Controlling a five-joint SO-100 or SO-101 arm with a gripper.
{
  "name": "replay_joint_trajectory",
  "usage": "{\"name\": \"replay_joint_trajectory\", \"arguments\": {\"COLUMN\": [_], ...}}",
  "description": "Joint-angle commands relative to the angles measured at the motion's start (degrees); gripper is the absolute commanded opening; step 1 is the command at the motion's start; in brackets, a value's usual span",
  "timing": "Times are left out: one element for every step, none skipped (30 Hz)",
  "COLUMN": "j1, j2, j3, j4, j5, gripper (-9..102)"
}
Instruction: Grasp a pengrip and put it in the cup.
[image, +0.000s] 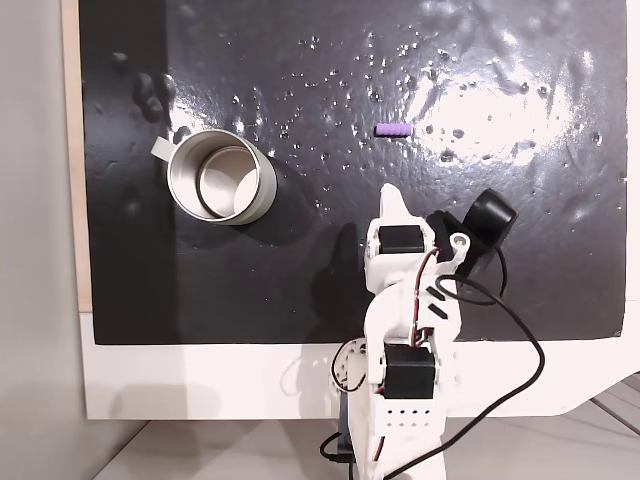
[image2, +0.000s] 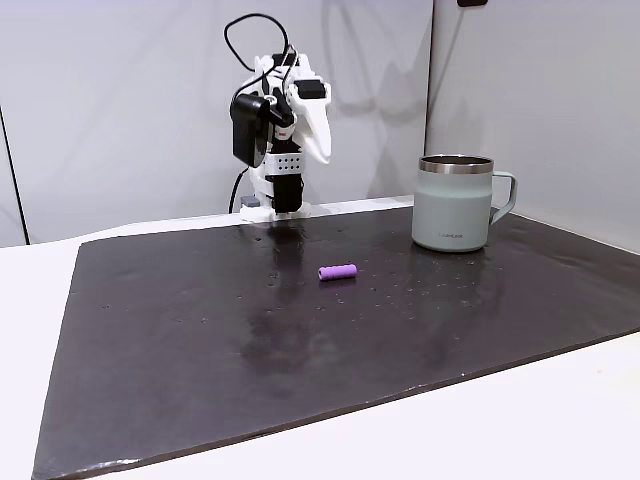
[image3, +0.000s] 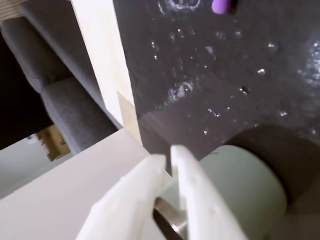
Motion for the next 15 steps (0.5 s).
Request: {"name": "replay_joint_trajectory", "arguments": {"j1": [0.5,0.5,0.5,0.7,1.1,1.5,2.1,2.6,3.3,4.0,4.6,5.0,5.4,5.7,6.0], "j2": [-12.8,-16.0,-19.0,-22.0,-25.0,-28.2,-31.6,-35.1,-38.4,-41.5,-44.3,-47.1,-49.7,-52.3,-54.8], "j3": [-19.2,-22.9,-26.4,-30.0,-33.8,-37.5,-41.4,-45.4,-49.2,-52.6,-55.8,-58.5,-61.0,-63.4,-65.6], "j4": [5.5,7.2,9.0,10.9,13.0,15.2,17.6,20.2,22.6,24.7,26.6,28.3,29.9,31.2,32.4], "j5": [0.2,0.2,0.2,0.1,0.0,0.2,0.2,0.4,0.8,1.6,1.8,1.8,1.8,1.8,1.8], "gripper": [0,0,0,0,1,2,2,4,5,7,9,12,15,18,20]}}
